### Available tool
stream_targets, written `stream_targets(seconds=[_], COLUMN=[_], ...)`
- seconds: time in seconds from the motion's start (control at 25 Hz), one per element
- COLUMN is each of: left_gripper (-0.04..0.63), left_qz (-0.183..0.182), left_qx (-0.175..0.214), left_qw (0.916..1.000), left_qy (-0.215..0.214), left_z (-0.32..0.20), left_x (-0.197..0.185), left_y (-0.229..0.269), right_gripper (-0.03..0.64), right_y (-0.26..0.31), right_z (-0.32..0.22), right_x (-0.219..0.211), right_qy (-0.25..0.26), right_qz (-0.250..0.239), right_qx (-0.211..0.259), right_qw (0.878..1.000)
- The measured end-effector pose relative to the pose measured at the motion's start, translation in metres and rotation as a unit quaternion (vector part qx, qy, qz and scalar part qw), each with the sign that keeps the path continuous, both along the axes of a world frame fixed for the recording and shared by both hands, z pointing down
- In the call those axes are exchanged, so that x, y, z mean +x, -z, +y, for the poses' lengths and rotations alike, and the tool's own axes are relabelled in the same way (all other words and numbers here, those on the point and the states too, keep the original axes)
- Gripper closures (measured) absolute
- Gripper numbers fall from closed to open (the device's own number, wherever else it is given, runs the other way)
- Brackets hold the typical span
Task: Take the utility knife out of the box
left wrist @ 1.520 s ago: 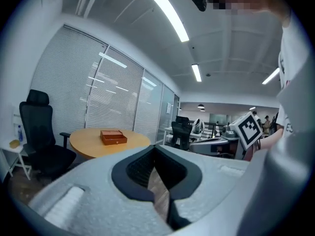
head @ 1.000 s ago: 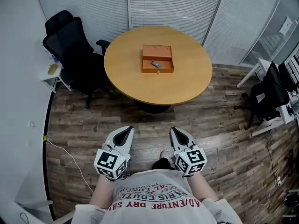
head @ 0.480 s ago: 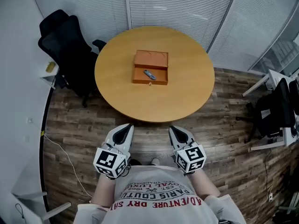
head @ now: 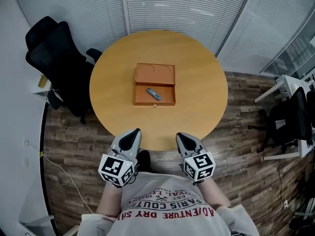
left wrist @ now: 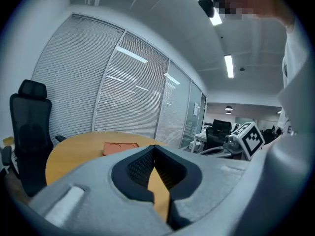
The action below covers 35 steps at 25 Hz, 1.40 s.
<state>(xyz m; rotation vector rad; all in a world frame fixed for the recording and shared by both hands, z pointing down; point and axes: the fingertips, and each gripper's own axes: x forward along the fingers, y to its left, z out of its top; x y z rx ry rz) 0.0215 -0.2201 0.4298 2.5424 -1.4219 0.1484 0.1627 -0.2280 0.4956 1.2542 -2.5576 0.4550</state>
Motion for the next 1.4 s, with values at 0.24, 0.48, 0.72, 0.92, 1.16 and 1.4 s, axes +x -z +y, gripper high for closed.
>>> stream_targets(seconds=[0.24,0.48,0.72,0.92,1.16,1.4], left_gripper=[0.6,0.6,0.6,0.6,0.601,0.6], left_qz=[-0.013,-0.017,-0.009,0.001,0.009,0.023], left_qx=[0.002,-0.003,-0.03,-0.053,-0.078,-0.089], left_qw=[0.9994,0.9988,0.9983,0.9972,0.9951,0.9939], left_qy=[-0.032,-0.045,-0.049,-0.052,-0.061,-0.06], left_z=[-0.103,-0.173,-0.215,-0.24,-0.251,-0.255], left_x=[-0.026,-0.059,-0.088,-0.102,-0.105,-0.104], left_y=[0.0,-0.01,-0.036,-0.061,-0.086,-0.1], right_gripper=[0.609,0.609,0.609,0.608,0.607,0.514], right_y=[-0.002,-0.022,-0.043,-0.076,-0.115,-0.153], right_z=[-0.084,-0.15,-0.202,-0.234,-0.263,-0.277], right_x=[-0.034,-0.065,-0.094,-0.11,-0.117,-0.124], right_qy=[-0.015,-0.023,-0.014,0.011,0.054,0.106], right_qz=[0.009,0.021,0.047,0.096,0.187,0.24], right_qx=[-0.014,-0.037,-0.058,-0.092,-0.108,-0.165], right_qw=[1.0,0.999,0.997,0.991,0.975,0.951])
